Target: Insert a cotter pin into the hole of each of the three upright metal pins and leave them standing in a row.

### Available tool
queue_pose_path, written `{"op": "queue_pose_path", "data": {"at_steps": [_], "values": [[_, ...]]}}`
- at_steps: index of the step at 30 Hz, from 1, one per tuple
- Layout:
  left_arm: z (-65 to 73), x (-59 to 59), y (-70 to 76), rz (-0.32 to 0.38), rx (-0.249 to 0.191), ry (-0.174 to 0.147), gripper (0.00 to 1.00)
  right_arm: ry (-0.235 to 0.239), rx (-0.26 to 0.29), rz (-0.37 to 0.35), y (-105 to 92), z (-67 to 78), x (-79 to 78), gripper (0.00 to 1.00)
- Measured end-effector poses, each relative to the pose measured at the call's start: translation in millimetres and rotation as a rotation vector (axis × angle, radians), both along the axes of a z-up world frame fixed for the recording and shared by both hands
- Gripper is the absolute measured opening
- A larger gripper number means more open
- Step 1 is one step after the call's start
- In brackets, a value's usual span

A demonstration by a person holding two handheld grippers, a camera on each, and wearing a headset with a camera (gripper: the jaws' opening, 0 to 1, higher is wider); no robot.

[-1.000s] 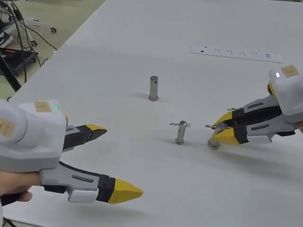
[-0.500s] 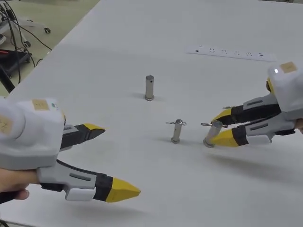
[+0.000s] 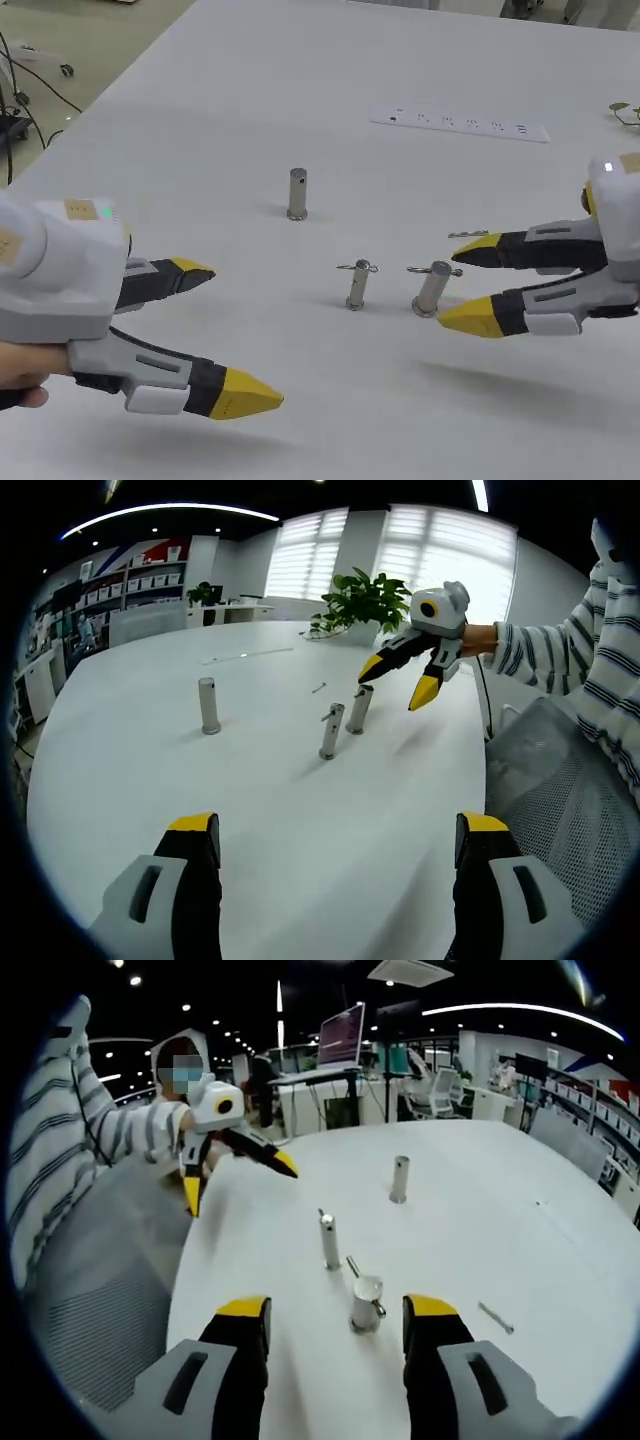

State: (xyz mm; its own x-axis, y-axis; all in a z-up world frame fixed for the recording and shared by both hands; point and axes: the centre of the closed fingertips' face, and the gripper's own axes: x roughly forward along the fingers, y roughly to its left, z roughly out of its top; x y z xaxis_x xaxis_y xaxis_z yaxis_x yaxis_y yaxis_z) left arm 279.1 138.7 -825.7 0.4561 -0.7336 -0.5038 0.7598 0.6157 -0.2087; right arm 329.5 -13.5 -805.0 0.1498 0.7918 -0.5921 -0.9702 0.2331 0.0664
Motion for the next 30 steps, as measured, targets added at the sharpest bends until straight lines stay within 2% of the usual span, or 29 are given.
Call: {"op": "queue_pose_path", "data": {"at_steps": [15, 22, 26, 29, 30], "values": [[-1.1, 11.5, 7.6, -0.013, -0.001, -0.011, 0.98, -0.030, 0.021, -0.175, -13.4, 15.5, -15.1, 0.78], [-1.0, 19.3, 12.3, -0.013, 0.004, -0.016, 0.98, 0.002, 0.035, -0.259, -24.8, 15.1, -25.7, 0.82], [-1.2, 22.4, 14.9, -0.016, 0.013, -0.015, 0.98, 0.019, 0.056, -0.315, -30.9, 16.5, -27.9, 0.88], [-0.4, 25.5, 17.5, -0.012, 0.017, -0.017, 0.98, -0.009, 0.035, -0.339, -36.6, 16.6, -28.7, 0.90], [0.0, 27.4, 18.9, -0.006, 0.017, -0.019, 0.98, -0.005, 0.030, -0.349, -38.0, 16.1, -28.8, 0.92]]}}
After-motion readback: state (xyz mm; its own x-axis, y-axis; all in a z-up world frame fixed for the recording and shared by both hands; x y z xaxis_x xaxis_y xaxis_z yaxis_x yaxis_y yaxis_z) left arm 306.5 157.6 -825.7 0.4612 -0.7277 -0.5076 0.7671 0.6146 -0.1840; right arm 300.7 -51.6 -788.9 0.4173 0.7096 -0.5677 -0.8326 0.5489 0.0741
